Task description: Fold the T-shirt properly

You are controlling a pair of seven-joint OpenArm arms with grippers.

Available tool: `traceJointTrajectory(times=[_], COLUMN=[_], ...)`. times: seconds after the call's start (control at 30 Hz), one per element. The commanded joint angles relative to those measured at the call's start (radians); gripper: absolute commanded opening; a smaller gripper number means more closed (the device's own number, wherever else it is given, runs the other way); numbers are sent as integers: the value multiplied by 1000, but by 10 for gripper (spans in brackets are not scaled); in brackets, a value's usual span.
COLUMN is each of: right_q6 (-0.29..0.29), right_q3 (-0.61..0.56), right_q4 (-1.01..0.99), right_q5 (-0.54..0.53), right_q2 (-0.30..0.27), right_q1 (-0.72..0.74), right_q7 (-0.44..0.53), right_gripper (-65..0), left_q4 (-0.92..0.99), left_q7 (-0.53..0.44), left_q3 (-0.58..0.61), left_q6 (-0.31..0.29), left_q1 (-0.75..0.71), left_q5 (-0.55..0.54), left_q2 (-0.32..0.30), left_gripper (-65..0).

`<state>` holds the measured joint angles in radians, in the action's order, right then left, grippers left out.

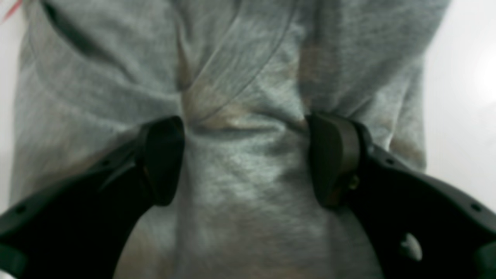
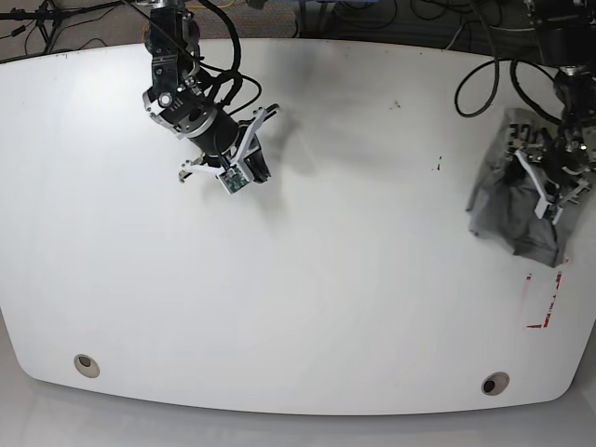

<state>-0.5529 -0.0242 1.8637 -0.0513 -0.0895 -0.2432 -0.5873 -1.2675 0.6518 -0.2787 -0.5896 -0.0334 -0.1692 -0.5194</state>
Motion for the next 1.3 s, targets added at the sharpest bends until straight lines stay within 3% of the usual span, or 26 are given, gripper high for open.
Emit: traceJointTrajectory(times=[0.0, 0.23, 0.47, 0.67, 0.97, 1.17, 1.27], right_q6=[-9, -32, -32, -25, -22, -22, -25], right_q3=[0, 0, 0, 0, 10, 80, 143], right_q4=[41, 53, 66, 87, 159, 161, 144], right_q5=[-14, -11, -11, -5, -2, -2, 5], right_q2=[1, 3, 6, 10, 4, 3, 1], right_q1=[-11, -28, -34, -45, -51, -52, -60], right_q7=[28, 30, 30, 31, 34, 43, 112], right_gripper=[-612, -612, -612, -612, -612, -610, -610], left_q4=[48, 71, 65, 5, -291, -476, -535], left_q7=[99, 99, 102, 132, 224, 204, 119], left_q3=[0, -26, -132, -161, -182, -181, -182], left_q6=[-25, -49, -109, -109, -109, -109, -109], left_q1=[-15, -38, -90, -90, -84, -84, -92], left_q5=[106, 106, 104, 102, 102, 104, 110], left_q2=[-61, -135, -135, -124, -40, 61, 133], left_gripper=[-185, -185, -185, -186, -186, -186, -210])
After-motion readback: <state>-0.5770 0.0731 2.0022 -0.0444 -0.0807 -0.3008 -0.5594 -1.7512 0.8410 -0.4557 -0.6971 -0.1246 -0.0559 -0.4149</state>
